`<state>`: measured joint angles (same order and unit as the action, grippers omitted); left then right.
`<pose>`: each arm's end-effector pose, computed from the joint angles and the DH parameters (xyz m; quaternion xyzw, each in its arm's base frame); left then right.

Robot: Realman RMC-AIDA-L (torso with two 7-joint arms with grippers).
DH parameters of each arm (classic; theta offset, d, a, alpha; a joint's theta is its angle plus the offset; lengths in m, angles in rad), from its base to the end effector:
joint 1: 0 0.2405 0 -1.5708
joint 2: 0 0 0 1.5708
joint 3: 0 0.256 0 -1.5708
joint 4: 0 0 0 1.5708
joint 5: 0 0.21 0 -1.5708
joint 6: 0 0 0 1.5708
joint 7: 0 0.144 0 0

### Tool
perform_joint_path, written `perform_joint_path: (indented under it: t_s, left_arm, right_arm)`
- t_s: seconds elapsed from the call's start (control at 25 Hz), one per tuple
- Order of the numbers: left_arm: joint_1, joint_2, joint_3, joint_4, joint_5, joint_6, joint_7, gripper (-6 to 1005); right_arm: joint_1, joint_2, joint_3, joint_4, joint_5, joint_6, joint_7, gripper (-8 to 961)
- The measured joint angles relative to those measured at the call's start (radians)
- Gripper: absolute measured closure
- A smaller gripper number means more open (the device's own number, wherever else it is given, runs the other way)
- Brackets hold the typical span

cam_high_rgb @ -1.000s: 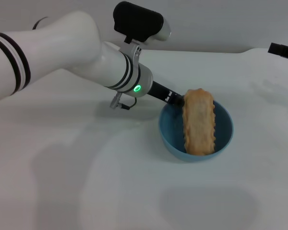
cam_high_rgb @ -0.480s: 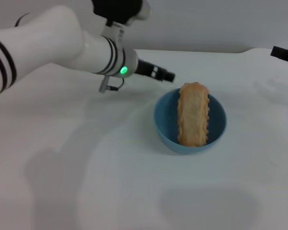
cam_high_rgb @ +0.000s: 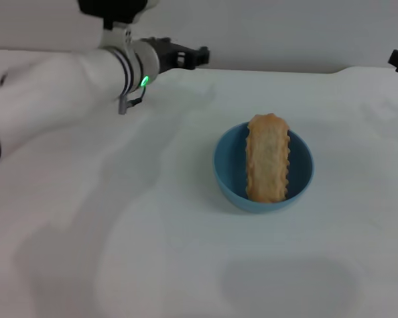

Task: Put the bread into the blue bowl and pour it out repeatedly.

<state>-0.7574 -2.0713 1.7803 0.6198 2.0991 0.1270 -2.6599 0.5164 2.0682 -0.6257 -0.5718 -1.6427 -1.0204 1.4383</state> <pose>-0.1996 0.4500 -0.0723 -0.8158 -0.3631 -0.1161 0.4349 0.3108 0.3896 0.0433 -0.7797 0.3757 0.3037 0.3982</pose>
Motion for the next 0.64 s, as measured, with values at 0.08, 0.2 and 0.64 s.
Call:
perform_joint_path:
  t_s: [0.08,0.2,0.64]
  left_arm:
    - [0.047,-0.002,0.071,0.035,-0.002,-0.113,-0.010,214]
    - [0.076,-0.002,0.125,0.054,-0.003,-0.191,-0.025,213]
    - [0.182,-0.005,0.478,0.043,-0.004,-0.701,-0.166,215]
  right_arm:
    - [-0.004,0.001,0.000,0.072,0.122,0.022,-0.174,323]
    - [-0.013,0.001,0.000,0.181,0.356,0.029,-0.457,323]
    - [-0.028,0.002,0.001,0.321,0.624,0.028,-0.754,323]
